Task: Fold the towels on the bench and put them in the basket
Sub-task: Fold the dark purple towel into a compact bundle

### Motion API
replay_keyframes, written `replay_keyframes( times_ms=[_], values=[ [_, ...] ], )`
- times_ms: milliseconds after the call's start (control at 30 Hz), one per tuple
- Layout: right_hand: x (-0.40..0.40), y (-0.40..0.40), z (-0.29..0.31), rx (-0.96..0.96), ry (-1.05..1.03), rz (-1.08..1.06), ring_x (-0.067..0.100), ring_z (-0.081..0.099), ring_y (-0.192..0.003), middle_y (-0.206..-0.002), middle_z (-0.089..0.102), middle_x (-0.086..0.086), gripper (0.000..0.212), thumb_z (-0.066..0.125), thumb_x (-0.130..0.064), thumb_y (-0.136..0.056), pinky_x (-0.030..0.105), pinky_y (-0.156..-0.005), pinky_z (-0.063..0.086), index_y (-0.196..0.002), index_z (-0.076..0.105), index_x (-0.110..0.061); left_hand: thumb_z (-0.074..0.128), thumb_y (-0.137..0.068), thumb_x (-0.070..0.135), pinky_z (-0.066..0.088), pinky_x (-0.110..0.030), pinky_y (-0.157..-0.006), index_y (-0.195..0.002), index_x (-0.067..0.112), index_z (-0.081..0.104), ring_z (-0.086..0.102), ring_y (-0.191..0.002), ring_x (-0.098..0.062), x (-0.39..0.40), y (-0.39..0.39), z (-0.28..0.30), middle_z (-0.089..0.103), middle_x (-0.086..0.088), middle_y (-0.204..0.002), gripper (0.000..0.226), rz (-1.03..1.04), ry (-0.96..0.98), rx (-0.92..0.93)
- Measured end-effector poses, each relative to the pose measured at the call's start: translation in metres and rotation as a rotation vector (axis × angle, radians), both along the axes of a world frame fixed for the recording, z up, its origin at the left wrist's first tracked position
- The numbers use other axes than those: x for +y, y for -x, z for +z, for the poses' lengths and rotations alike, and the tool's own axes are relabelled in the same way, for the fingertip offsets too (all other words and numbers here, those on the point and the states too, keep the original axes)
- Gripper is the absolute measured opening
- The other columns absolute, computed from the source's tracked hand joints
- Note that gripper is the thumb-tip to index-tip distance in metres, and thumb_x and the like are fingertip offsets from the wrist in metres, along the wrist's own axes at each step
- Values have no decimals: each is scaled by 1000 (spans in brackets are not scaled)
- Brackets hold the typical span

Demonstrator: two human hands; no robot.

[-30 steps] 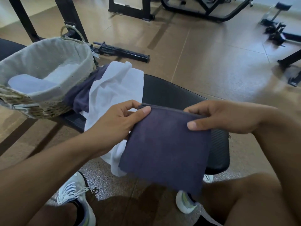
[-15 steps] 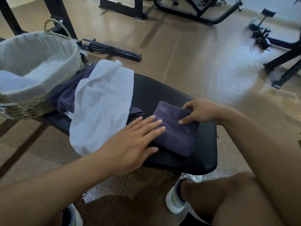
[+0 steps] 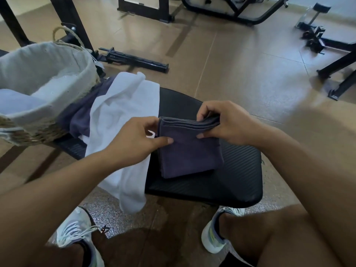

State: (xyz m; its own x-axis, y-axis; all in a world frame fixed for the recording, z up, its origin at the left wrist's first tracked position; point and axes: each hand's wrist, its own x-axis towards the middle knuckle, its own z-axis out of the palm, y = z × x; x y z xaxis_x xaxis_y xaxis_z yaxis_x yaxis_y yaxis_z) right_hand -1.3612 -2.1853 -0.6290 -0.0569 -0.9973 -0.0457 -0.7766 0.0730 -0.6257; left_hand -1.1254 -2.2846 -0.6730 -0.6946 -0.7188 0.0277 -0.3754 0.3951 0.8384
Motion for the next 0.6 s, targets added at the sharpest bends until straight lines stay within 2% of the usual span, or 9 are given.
replay_keyframes(
  times_ms=[67, 133, 233, 333, 433, 500, 600],
  values=[
    [2, -3, 10, 11, 93, -29, 7, 61, -73, -81, 67, -9, 29, 89, -15, -73, 22, -67, 49, -86, 64, -23, 81, -83, 21, 53, -24, -90, -93, 30, 71, 67, -89, 0, 4, 3, 5, 74, 16, -90, 17, 71, 88, 132],
    [7, -9, 24, 72, 226, -63, 5, 58, -72, -82, 63, -11, 25, 83, -9, -76, 14, -66, 43, -86, 62, -20, 79, -85, 16, 49, -13, -89, -91, 33, 65, 67, -94, -1, 7, 5, 14, 73, 16, -93, 22, 141, 179, 254],
    [19, -22, 41, 264, 330, -51, 7, 51, -79, -91, 56, -9, 27, 70, -4, -74, 14, -70, 39, -83, 54, -23, 79, -80, 2, 48, -16, -94, -95, 25, 61, 65, -106, -6, 12, 2, 20, 70, 10, -108, 33, 70, 322, 268],
    [38, -38, 35, 495, 138, 19, 12, 51, -95, -99, 56, -11, 37, 69, -9, -71, 26, -74, 43, -85, 44, -32, 75, -70, 0, 51, -31, -88, -92, 27, 53, 62, -103, -14, 24, -7, 7, 67, 7, -108, 41, -96, 392, 93],
    [58, -55, 11, 667, -218, 153, 20, 56, -97, -102, 57, -10, 32, 65, -30, -84, 33, -72, 39, -92, 34, -33, 62, -65, 10, 49, -42, -73, -90, 31, 50, 61, -87, -18, 40, -18, -14, 67, 9, -93, 34, -276, 356, -104],
    [66, -61, 0, 663, -345, 220, 23, 53, -87, -99, 57, -9, 30, 60, -35, -92, 34, -71, 36, -95, 29, -33, 61, -66, 14, 48, -42, -70, -90, 33, 48, 58, -83, -17, 49, -25, -25, 65, 10, -90, 33, -333, 392, -196],
    [67, -52, -3, 546, -304, 158, 20, 49, -75, -80, 50, -12, 30, 60, -40, -94, 35, -69, 35, -95, 30, -34, 71, -80, 29, 47, -38, -66, -93, 33, 48, 56, -77, -12, 54, -29, -27, 64, 11, -86, 27, -281, 372, -180]
  ],
)
